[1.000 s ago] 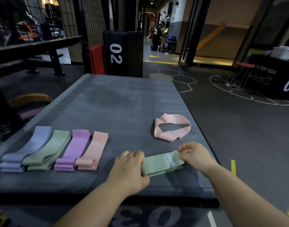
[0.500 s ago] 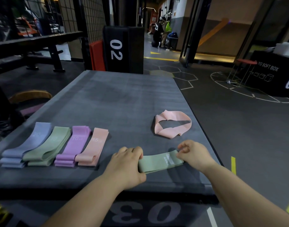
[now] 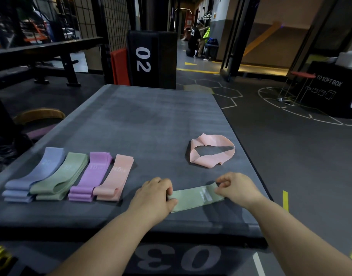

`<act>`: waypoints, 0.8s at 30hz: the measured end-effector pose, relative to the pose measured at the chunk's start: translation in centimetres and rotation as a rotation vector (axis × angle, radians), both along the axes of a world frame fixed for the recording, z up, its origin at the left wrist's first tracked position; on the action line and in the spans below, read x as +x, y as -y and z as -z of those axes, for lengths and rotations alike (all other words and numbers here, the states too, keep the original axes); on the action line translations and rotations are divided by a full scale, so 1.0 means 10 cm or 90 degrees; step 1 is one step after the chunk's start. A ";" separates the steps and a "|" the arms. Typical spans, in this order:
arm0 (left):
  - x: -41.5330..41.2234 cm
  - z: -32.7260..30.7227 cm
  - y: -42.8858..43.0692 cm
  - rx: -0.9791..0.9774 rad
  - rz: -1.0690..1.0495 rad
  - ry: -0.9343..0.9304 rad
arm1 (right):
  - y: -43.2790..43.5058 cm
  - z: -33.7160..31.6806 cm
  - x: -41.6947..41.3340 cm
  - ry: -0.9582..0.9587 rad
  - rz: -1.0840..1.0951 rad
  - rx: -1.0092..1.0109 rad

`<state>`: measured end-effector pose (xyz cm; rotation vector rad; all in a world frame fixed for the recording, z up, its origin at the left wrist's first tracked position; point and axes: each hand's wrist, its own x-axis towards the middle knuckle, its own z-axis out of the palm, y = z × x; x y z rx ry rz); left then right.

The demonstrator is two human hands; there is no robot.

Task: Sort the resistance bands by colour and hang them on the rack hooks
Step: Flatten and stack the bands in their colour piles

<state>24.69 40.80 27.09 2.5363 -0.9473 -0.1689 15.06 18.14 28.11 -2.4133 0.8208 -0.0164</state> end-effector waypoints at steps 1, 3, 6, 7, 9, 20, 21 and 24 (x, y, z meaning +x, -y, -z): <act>0.00 0.00 0.01 -0.003 -0.007 -0.003 | 0.00 0.00 0.00 -0.002 -0.002 0.002; 0.00 0.00 0.02 -0.008 -0.023 -0.012 | 0.00 0.00 0.00 -0.007 -0.007 0.003; 0.00 0.01 0.02 -0.002 -0.047 -0.035 | 0.00 0.00 0.02 -0.017 -0.019 -0.001; 0.00 0.01 0.02 0.006 -0.055 -0.042 | 0.00 0.00 0.02 -0.021 -0.023 -0.004; 0.00 0.00 0.03 0.023 -0.064 -0.044 | 0.00 -0.01 0.03 -0.024 -0.031 -0.009; -0.07 -0.07 0.06 -0.038 -0.047 -0.061 | 0.00 -0.06 0.05 0.023 -0.057 0.013; -0.08 -0.07 0.06 -0.056 -0.046 -0.059 | 0.00 -0.07 0.05 0.028 -0.058 0.005; -0.08 -0.09 0.04 -0.112 -0.041 -0.062 | -0.02 -0.12 0.04 0.047 -0.049 -0.025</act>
